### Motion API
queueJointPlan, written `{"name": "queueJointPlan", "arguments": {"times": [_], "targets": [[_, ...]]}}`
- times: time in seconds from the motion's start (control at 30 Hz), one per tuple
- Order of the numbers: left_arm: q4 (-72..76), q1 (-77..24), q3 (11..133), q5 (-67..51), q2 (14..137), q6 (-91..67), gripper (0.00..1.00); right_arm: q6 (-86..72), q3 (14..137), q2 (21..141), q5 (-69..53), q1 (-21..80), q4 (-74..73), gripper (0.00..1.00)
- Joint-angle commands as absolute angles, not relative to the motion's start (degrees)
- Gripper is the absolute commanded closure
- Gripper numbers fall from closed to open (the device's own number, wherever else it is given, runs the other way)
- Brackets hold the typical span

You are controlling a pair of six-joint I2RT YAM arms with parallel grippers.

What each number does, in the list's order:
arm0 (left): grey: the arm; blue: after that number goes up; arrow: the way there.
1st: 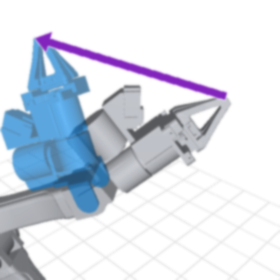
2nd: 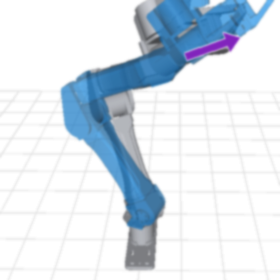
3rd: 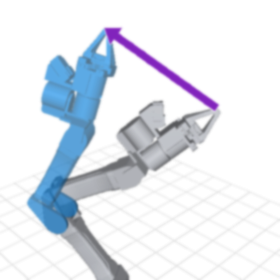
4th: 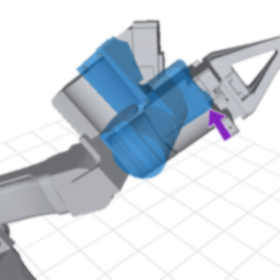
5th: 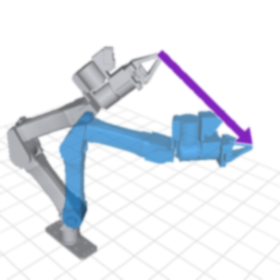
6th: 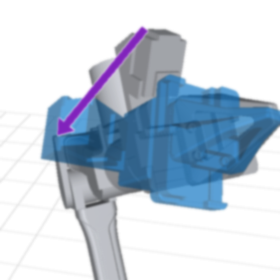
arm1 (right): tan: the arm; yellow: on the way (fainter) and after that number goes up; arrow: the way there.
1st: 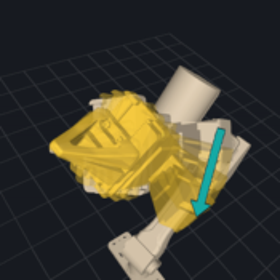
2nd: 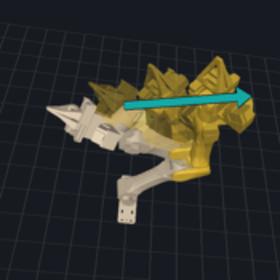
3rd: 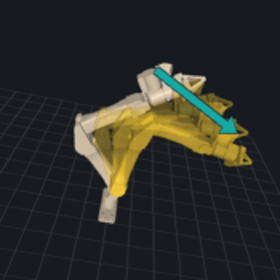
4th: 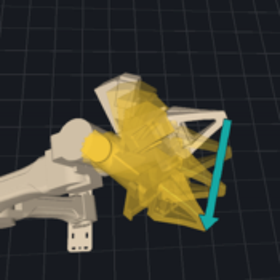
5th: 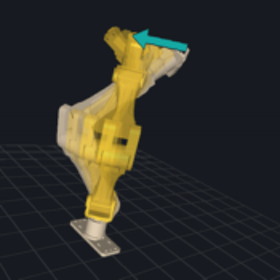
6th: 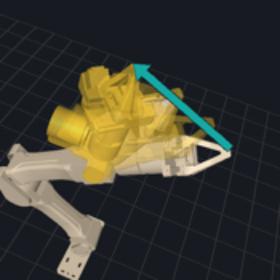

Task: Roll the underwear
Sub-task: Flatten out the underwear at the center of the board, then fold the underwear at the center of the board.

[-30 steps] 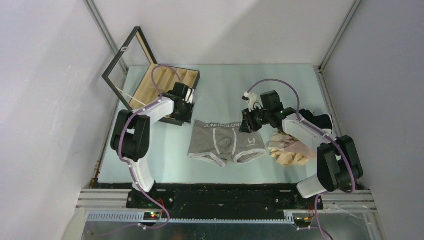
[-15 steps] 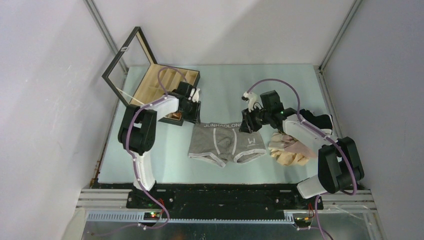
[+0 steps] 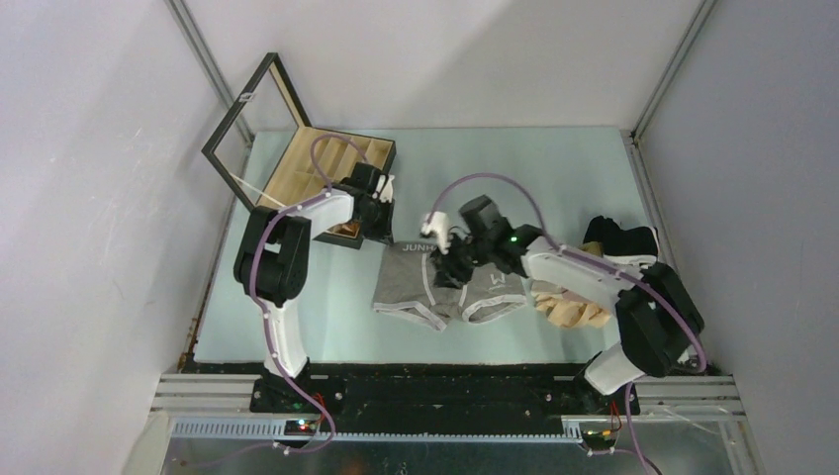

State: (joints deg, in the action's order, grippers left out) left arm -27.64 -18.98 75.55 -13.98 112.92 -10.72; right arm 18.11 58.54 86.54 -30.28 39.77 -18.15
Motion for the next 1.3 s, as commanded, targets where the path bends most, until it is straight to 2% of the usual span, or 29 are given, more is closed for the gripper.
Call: {"name": "queueJointPlan", "arguments": {"times": [0.0,0.13,0.27,0.4,0.73,1.13,1.27], "targets": [[-26.05,-19.00,72.96,-16.15,109.33,-14.36,1.00,27.30,65.50,93.36,-30.39,46.77,-11.87,0.57],[-26.15,-18.77,70.70,-16.49,106.72,-16.01,1.00,34.78,69.85,100.63,-32.04,53.53,-9.46,0.53],[-25.48,-18.57,68.75,-17.15,104.72,-16.90,1.00,35.87,72.29,105.59,-31.70,57.94,-7.10,0.54],[-24.91,-18.56,68.01,-16.61,103.51,-17.24,1.00,32.80,73.35,108.38,-29.09,59.94,-3.58,0.56],[-25.71,-18.59,69.66,-13.98,104.44,-16.38,1.00,34.29,75.61,114.67,-22.81,61.50,-0.70,0.55],[-25.28,-18.54,69.36,-13.62,104.98,-16.33,1.00,36.06,78.29,118.27,-23.77,61.85,-4.28,0.61],[-25.62,-18.46,69.90,-13.62,105.20,-16.30,1.00,36.50,80.35,119.94,-24.25,62.03,-7.06,0.69]]}}
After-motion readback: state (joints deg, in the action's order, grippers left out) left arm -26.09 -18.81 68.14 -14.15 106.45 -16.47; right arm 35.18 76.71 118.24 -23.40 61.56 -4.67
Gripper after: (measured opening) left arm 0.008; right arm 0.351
